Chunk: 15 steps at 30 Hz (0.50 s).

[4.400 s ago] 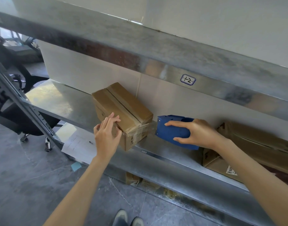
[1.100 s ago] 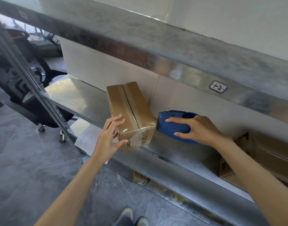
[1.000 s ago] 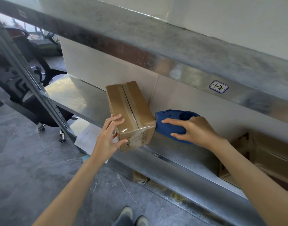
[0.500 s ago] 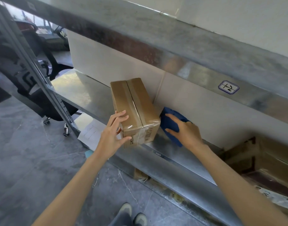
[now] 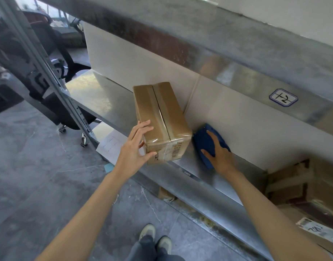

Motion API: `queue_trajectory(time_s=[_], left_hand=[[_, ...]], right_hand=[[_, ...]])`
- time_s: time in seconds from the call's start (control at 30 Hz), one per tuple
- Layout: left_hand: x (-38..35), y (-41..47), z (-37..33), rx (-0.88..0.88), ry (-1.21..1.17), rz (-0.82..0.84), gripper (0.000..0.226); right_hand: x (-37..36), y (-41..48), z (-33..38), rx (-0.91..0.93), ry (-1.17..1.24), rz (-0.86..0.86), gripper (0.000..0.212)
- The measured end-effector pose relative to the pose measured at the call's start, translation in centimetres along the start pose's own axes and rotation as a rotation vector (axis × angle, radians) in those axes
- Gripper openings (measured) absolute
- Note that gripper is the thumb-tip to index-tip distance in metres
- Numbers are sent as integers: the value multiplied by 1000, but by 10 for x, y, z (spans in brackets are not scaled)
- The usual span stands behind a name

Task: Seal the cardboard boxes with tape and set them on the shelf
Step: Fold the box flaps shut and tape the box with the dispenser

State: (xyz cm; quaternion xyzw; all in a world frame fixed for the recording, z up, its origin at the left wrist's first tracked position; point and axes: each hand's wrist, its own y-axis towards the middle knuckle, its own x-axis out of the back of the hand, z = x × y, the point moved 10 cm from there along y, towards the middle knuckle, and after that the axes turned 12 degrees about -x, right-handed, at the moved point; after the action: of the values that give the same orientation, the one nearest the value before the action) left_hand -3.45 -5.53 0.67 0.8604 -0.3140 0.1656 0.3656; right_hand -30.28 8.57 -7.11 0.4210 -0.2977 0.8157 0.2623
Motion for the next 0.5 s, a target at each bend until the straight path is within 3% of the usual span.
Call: queue_trajectory(time_s=[0.17, 0.27, 0.4, 0.5], left_hand=[[4, 2, -5, -18, 20, 10, 72], [7, 4, -5, -21, 85, 17, 72], [13, 9, -11, -86, 179, -6, 68], [11, 13, -12, -64, 119, 7, 68]], right_hand=[[5, 0, 0, -16, -176, 23, 78], [31, -10, 12, -14, -266, -103, 75], [48, -33, 68, 331, -110, -95, 73], [53, -43, 105, 472, 1, -41, 78]])
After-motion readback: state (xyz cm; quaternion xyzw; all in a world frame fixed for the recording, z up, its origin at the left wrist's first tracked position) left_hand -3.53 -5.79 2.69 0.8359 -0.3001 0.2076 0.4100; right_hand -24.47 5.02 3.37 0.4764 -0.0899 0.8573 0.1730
